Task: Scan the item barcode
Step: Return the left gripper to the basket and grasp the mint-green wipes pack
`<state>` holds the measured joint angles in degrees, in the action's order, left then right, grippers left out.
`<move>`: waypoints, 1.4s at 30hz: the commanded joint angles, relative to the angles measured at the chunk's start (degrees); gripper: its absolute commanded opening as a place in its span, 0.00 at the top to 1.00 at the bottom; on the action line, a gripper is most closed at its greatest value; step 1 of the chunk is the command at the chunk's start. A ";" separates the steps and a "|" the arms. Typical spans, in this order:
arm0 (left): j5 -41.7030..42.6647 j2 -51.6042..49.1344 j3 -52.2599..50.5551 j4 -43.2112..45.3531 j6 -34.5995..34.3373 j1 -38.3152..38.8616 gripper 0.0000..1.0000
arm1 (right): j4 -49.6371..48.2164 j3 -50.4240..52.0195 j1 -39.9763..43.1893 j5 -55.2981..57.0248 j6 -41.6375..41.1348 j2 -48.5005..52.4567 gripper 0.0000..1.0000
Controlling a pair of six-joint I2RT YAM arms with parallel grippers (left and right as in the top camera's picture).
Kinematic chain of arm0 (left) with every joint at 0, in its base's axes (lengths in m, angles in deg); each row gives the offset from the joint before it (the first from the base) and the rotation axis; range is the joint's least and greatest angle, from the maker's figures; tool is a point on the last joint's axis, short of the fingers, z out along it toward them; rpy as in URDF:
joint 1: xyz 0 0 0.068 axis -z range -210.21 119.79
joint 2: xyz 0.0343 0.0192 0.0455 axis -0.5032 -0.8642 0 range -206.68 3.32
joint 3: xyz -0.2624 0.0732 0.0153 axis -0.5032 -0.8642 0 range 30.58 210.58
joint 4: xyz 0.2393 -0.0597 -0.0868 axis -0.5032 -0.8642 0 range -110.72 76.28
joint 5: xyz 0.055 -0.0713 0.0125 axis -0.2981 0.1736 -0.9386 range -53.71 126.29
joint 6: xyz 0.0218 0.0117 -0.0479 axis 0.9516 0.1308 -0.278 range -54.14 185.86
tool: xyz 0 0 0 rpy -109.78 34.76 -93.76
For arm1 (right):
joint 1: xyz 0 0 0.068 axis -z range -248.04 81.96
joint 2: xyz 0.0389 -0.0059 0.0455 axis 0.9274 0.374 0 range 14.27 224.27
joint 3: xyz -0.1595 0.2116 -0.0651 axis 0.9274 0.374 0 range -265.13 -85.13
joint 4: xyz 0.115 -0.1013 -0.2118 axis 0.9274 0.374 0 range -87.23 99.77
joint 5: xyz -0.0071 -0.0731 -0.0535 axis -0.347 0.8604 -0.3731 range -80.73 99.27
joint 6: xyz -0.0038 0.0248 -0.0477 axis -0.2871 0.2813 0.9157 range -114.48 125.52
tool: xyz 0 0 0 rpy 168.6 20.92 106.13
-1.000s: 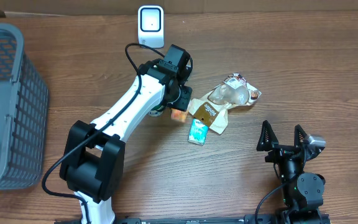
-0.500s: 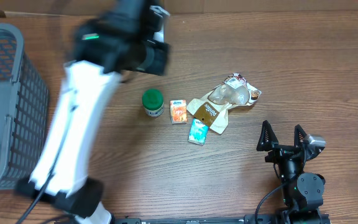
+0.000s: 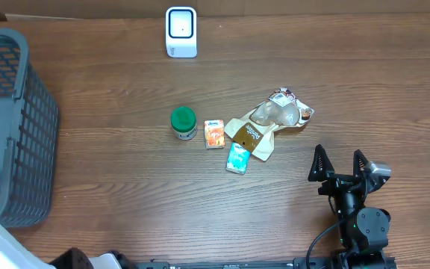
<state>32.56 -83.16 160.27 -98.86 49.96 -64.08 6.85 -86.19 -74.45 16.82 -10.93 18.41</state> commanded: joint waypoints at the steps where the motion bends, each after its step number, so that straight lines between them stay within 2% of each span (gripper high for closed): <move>1: -0.35 -1.27 -8.87 4.24 -3.30 -6.10 0.44 | -0.26 0.57 0.07 0.35 0.39 -0.09 0.00; 6: -0.74 -1.27 -22.93 11.06 0.87 -11.30 0.41 | -0.28 0.57 0.07 0.35 0.39 -0.09 0.00; 9: -0.72 -1.27 -31.47 16.31 6.75 -13.29 0.37 | -0.26 0.57 0.07 0.35 0.39 -0.09 0.00; 10: -0.72 -1.40 -36.02 20.13 11.80 -13.73 0.34 | -0.28 0.57 0.07 0.35 0.39 -0.09 0.00; 12: -1.20 -2.16 -41.64 25.20 17.92 -14.01 0.21 | -0.28 0.57 0.07 0.35 0.39 -0.09 0.00; 14: -3.23 -3.61 -45.99 28.87 21.38 -14.14 0.16 | -0.26 0.57 0.07 0.35 0.39 -0.09 0.00; 17: -8.74 -7.41 -50.03 33.31 21.44 -14.53 0.16 | -0.26 0.57 0.07 0.35 0.39 -0.09 0.00; 27: -11.93 -22.84 -51.54 40.74 21.53 -16.52 0.24 | -0.26 0.57 0.07 0.35 0.39 -0.09 0.00; 34: -13.42 -28.81 -51.54 43.91 22.25 -17.35 0.27 | -0.28 0.57 0.07 0.35 0.39 -0.09 0.00; 36: -13.42 -29.62 -51.54 44.94 22.36 -17.57 0.30 | -0.26 0.57 0.07 0.35 0.39 -0.09 0.00; 37: -13.40 -29.83 -51.54 45.29 22.36 -17.62 0.38 | -0.28 0.57 0.07 0.35 0.39 -0.09 0.00; 42: -13.42 -29.99 -51.54 46.18 22.38 -17.59 0.92 | -0.26 0.57 0.07 0.35 0.39 -0.09 0.00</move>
<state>17.67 -110.13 109.41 -52.42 72.08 -81.26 6.85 -86.19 -74.45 16.82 -10.93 18.41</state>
